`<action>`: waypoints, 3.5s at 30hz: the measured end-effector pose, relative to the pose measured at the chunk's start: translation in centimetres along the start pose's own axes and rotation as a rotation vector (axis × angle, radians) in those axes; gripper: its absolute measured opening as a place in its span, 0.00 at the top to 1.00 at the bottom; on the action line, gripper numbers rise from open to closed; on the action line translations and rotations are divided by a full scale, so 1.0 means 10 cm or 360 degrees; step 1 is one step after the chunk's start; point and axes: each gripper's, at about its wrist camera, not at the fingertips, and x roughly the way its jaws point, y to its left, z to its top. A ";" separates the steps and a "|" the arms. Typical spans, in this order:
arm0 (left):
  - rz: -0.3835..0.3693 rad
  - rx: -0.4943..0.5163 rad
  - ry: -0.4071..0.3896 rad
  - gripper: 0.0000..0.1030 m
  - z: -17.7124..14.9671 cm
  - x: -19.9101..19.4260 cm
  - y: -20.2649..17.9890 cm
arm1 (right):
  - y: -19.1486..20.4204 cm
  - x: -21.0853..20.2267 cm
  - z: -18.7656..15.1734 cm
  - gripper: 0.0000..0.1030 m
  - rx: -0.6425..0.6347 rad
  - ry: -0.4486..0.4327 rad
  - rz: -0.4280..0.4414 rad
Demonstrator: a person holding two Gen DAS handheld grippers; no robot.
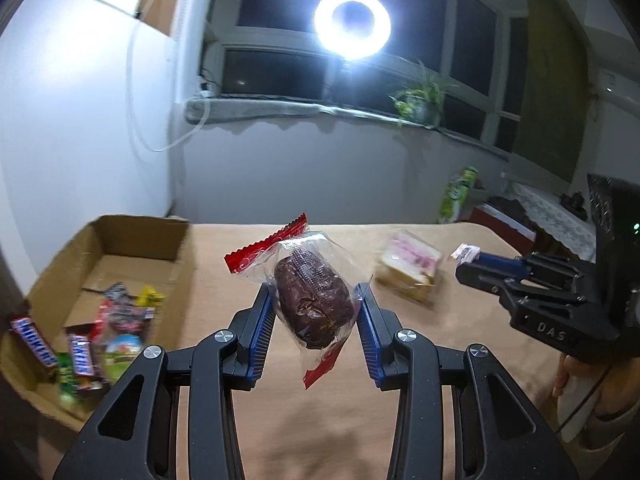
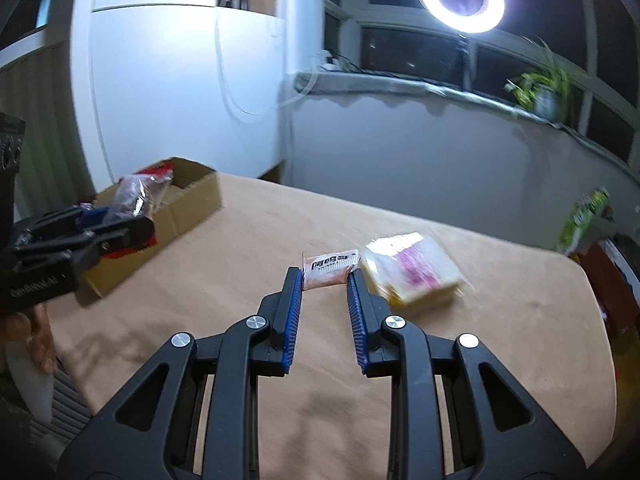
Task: Organize snacks
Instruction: 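Carry both items into the cardboard box and open both tools, then move both open tools to the bread loaf bag on the table, then grasp the bread loaf bag with the left tool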
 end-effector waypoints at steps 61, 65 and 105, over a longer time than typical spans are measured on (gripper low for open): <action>0.0475 -0.0301 -0.0032 0.28 -0.28 -0.51 1.30 | 1.44 0.74 0.26 0.30 -0.0200 -0.0040 0.0374; 0.0426 -0.0220 -0.0010 0.28 -0.20 -0.42 1.04 | 1.17 0.67 0.21 0.30 -0.0134 -0.0045 0.0340; -0.0251 0.0052 0.0565 0.27 -0.04 1.83 -1.15 | -1.88 1.36 -0.21 0.01 0.0425 0.0363 0.0219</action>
